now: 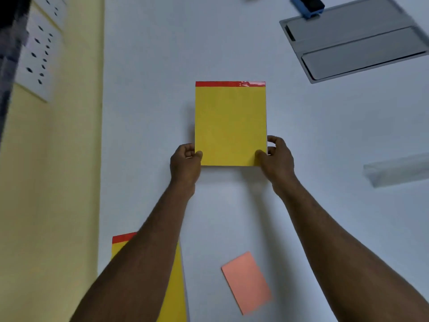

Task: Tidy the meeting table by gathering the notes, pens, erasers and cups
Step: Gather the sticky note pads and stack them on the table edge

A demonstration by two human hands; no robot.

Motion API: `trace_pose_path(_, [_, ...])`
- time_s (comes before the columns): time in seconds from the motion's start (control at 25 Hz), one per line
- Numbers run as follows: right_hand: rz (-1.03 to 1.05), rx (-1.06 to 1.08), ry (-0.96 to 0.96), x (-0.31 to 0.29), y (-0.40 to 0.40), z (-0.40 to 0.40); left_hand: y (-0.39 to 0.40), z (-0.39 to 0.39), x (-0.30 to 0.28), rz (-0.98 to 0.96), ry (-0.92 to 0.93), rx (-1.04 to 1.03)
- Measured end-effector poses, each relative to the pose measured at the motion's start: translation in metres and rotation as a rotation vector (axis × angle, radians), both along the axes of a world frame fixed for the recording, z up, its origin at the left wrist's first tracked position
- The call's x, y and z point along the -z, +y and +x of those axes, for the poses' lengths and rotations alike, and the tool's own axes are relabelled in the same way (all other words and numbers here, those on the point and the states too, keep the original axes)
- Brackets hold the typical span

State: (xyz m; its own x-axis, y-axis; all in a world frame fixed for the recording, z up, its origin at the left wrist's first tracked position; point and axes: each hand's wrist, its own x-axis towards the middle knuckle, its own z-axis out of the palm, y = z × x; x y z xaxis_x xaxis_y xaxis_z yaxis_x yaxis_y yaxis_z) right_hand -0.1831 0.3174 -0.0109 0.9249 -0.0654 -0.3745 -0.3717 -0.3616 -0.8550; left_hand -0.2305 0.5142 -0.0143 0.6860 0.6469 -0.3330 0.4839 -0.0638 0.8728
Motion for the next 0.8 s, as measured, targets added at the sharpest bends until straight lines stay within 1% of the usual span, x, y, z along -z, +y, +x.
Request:
trace_pose_path(0.08, [0.028, -0.083, -0.002, -0.01, 0.002, -0.044, 0.008, -0.05, -0.016, -0.004, 0.03, -0.012])
trace_pose_path(0.24, [0.01, -0.234, 0.047, -0.017, 0.011, -0.146, 0.013, -0.163, -0.039, 0.105, 0.136, -0.041])
trace_pose_path(0.36, [0.03, -0.351, 0.112, -0.01, 0.021, -0.213, 0.02, -0.233, -0.035, 0.181, 0.257, -0.092])
trace_pose_path(0.44, [0.009, -0.414, 0.103, -0.015, 0.033, -0.257, 0.031, -0.285, -0.04, 0.222, 0.301, -0.134])
trace_pose_path(0.48, [-0.011, -0.413, 0.099, -0.007, 0.035, -0.262, 0.034, -0.293, -0.032, 0.229, 0.324, -0.133])
trace_pose_path(0.64, [-0.06, -0.478, 0.14, -0.007, 0.059, -0.312, 0.046, -0.356, -0.029, 0.208, 0.416, -0.199])
trace_pose_path(0.8, [-0.139, -0.541, 0.131, -0.004, 0.075, -0.322, 0.058, -0.372, -0.024, 0.184, 0.428, -0.215])
